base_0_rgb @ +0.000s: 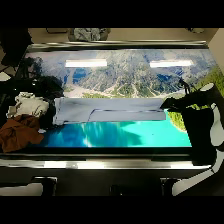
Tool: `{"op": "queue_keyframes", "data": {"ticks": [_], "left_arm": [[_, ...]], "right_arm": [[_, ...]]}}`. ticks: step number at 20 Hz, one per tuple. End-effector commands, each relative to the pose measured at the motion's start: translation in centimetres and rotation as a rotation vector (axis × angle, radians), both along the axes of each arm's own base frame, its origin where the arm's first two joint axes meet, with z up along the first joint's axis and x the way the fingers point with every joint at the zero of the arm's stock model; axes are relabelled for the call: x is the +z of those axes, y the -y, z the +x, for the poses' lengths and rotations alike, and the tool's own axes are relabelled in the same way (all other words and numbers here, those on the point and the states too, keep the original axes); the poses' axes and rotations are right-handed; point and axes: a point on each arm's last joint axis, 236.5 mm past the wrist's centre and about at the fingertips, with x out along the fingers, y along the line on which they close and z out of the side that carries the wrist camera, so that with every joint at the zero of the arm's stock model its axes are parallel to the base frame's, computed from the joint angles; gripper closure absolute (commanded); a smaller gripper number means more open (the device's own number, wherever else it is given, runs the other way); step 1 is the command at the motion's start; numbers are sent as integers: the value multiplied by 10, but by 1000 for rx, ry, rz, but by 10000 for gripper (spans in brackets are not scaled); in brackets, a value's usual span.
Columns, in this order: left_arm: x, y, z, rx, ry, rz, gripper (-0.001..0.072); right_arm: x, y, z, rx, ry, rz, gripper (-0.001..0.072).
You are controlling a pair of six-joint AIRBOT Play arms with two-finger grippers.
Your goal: Fold the shirts.
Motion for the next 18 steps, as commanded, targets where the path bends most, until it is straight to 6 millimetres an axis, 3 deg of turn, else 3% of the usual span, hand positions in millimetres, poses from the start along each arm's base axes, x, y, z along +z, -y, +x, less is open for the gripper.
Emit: {"op": "queue_keyframes", "data": {"ticks": [1,2,3,4,5,6,7,9,12,15,18], "left_arm": [[25,42,-10,-87,69,8,250],[27,54,-14,-115,73,8,250],[27,66,-17,-140,74,7,250],[26,75,-19,-159,75,6,250],[25,85,-20,-176,77,6,250],[23,93,-19,-184,84,5,267],[19,102,-17,-189,92,5,328],[2,126,-11,-198,99,4,669],[-41,173,-15,-202,7,-19,677],[-93,224,-32,-227,-103,-25,677],[-111,279,-26,-109,-164,-188,678]], "right_arm": [[-22,-21,-4,-23,-93,21,104],[-28,-21,-7,-32,-125,-15,163],[-33,-20,-8,-25,-134,-51,287],[-34,-20,-6,-24,-123,-65,515],[-31,-24,-4,-24,-117,-53,664],[-23,-28,-1,-3,-83,-35,667],[-8,-33,4,24,-26,-18,671],[31,-38,13,54,88,-12,672],[105,-46,10,73,225,-23,672],[173,-56,-16,116,325,-39,672],[227,-64,-44,117,398,-58,671]]}}
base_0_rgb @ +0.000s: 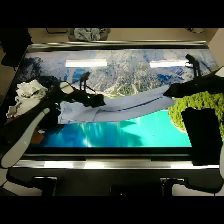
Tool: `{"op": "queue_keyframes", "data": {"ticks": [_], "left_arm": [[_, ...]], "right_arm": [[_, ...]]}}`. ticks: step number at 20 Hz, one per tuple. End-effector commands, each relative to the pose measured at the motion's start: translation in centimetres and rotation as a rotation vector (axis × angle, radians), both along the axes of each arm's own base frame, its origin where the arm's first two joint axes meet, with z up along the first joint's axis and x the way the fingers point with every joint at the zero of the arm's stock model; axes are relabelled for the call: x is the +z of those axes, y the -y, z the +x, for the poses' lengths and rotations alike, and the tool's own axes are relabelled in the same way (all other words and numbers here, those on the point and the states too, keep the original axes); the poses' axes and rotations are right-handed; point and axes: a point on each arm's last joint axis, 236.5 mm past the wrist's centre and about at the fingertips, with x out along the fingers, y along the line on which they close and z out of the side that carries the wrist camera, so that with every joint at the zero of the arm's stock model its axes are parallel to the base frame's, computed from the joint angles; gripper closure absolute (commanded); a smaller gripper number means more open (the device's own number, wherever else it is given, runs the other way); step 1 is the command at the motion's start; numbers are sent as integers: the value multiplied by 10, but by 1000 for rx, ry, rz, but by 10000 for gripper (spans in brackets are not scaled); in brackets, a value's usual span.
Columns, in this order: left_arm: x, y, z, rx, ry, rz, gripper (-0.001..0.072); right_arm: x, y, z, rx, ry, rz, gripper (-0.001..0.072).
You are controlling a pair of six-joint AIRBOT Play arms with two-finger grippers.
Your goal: Fold the shirts.
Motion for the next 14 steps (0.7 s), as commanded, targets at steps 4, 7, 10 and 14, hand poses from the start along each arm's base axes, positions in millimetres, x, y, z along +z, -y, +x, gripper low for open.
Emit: {"op": "queue_keyframes", "data": {"ticks": [4,7,10,14], "left_arm": [[-26,123,-13,182,-201,-337,679],[-29,176,-34,186,-304,-469,679],[-29,214,-43,159,-326,-547,679],[20,190,-18,56,-134,-564,682]], "right_arm": [[105,-23,-53,3,183,0,670],[137,-36,-62,-6,265,43,670],[149,-40,-57,-27,303,79,669],[141,-54,-43,1,279,161,669]]}}
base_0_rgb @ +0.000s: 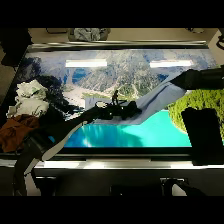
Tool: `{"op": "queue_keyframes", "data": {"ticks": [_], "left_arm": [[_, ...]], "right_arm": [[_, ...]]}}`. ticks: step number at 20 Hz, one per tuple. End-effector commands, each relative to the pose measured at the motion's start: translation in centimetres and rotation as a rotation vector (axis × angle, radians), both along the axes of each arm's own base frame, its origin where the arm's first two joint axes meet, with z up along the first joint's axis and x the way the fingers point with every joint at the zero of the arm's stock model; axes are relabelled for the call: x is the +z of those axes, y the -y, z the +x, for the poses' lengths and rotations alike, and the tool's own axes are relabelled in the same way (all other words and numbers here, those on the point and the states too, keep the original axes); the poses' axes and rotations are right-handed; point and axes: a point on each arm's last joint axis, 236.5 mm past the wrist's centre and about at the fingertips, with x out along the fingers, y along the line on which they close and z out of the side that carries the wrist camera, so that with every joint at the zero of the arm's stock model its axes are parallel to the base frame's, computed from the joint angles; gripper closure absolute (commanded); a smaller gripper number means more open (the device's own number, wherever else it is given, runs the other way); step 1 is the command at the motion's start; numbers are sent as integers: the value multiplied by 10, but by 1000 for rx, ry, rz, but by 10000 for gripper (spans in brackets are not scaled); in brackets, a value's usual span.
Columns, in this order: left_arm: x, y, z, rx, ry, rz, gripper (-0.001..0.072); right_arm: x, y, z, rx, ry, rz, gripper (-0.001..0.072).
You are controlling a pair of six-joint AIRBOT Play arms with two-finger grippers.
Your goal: Fold the shirts.
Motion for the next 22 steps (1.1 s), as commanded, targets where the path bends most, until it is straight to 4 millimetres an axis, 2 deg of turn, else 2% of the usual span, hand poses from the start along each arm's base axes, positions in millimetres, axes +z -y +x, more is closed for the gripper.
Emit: {"op": "queue_keyframes", "data": {"ticks": [1,3,5,7,8,9,10,11,13,15,16,18,19,20,22], "left_arm": [[44,-24,12,-79,185,7,682],[83,-81,24,-147,368,138,682],[130,-168,58,-51,499,318,682],[190,-261,80,101,616,445,681],[221,-303,81,174,661,480,681],[246,-337,78,236,690,498,680],[270,-367,70,291,716,516,680],[288,-390,61,332,736,532,680],[314,-419,43,388,769,559,680],[331,-428,29,413,800,571,680],[337,-427,25,414,812,571,680],[339,-419,19,394,820,564,680],[337,-415,18,380,817,562,680],[334,-413,18,373,812,560,680],[328,-412,18,366,799,561,679]], "right_arm": [[1,-24,15,47,21,72,669],[-11,-58,30,99,23,85,669],[-30,-100,41,159,5,101,668],[-55,-152,49,222,-22,123,667],[-67,-177,51,244,-36,140,667],[-82,-204,53,265,-58,164,667],[-97,-229,54,277,-81,191,667],[-113,-254,53,288,-112,219,667],[-147,-296,47,305,-178,261,666],[-181,-330,35,319,-257,291,666],[-197,-343,33,311,-277,291,639],[-216,-357,39,274,-273,299,13],[-217,-356,42,278,-255,293,-4],[-215,-346,47,284,-236,281,-1],[-204,-305,59,315,-211,239,0]]}}
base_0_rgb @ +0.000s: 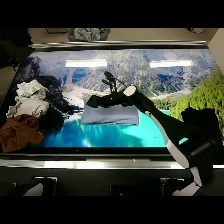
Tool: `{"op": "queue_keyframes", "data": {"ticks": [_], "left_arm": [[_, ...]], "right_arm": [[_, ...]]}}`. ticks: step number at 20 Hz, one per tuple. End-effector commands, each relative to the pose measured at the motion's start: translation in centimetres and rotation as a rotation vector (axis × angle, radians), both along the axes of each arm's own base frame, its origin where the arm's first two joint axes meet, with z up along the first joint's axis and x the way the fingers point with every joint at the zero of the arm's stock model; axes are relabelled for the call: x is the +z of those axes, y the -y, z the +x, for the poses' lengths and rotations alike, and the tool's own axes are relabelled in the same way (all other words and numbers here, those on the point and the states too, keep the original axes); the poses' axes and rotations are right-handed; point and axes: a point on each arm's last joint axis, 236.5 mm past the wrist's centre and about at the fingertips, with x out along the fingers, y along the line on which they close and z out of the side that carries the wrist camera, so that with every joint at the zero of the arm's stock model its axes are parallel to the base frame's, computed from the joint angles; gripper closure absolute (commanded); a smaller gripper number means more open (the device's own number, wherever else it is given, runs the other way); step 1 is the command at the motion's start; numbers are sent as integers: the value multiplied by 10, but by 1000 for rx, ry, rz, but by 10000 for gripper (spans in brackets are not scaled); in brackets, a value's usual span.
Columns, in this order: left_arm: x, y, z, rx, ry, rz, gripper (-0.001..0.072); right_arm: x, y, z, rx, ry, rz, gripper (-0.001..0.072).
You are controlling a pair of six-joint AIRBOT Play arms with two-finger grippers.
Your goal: Fold the shirts.
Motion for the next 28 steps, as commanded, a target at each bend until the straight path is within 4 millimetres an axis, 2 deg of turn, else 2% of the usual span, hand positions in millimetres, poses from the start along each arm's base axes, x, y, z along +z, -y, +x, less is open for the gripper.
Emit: {"op": "queue_keyframes", "data": {"ticks": [1,2,4,5,6,7,8,9,10,12,13,15,16,17,18,19,20,22,24,26,28], "left_arm": [[-6,-1,-4,-3,-13,13,679],[-10,-2,-3,1,-20,17,679],[-20,-5,-2,8,-39,34,679],[-24,-6,-2,10,-48,38,679],[-28,-6,-2,9,-57,36,679],[-31,-6,-2,8,-65,34,679],[-35,-6,-1,8,-74,32,679],[-39,-6,-1,8,-84,31,679],[-43,-6,-1,8,-93,29,679],[-49,-5,-2,7,-109,25,679],[-50,-5,-2,8,-110,25,679],[-49,-5,-2,8,-109,24,678],[-49,-5,-2,8,-110,25,679],[-49,-5,-2,8,-110,25,679],[-49,-5,-1,9,-109,25,679],[-49,-5,-1,9,-109,25,679],[-49,-5,-1,9,-109,25,678],[-50,-5,-2,9,-110,25,679],[-50,-5,-2,8,-110,25,678],[-50,-6,-1,7,-108,29,678],[-50,-6,-1,7,-108,29,678]], "right_arm": [[1,58,17,29,48,-79,0],[2,98,23,27,53,-146,0],[-14,201,29,-24,0,-366,0],[-33,261,19,-63,-106,-504,6],[-52,302,2,-85,-222,-593,23],[-68,320,-17,-84,-310,-603,23],[-82,316,-31,-80,-369,-547,23],[-93,302,-36,-86,-379,-475,23],[-100,287,-33,-116,-372,-393,24],[-106,263,-14,-209,-349,-233,35],[-106,258,-7,-226,-341,-192,38],[-107,254,5,-267,-333,-144,100],[-108,252,8,-276,-335,-128,108],[-110,250,7,-269,-339,-120,158],[-111,248,2,-247,-351,-116,288],[-111,247,-2,-224,-349,-117,510],[-108,245,-3,-202,-331,-114,666],[-90,245,1,-144,-240,-98,669],[-52,255,15,-119,-145,-85,670],[1,289,38,-171,-32,-102,670],[48,346,51,-267,56,-191,670]]}}
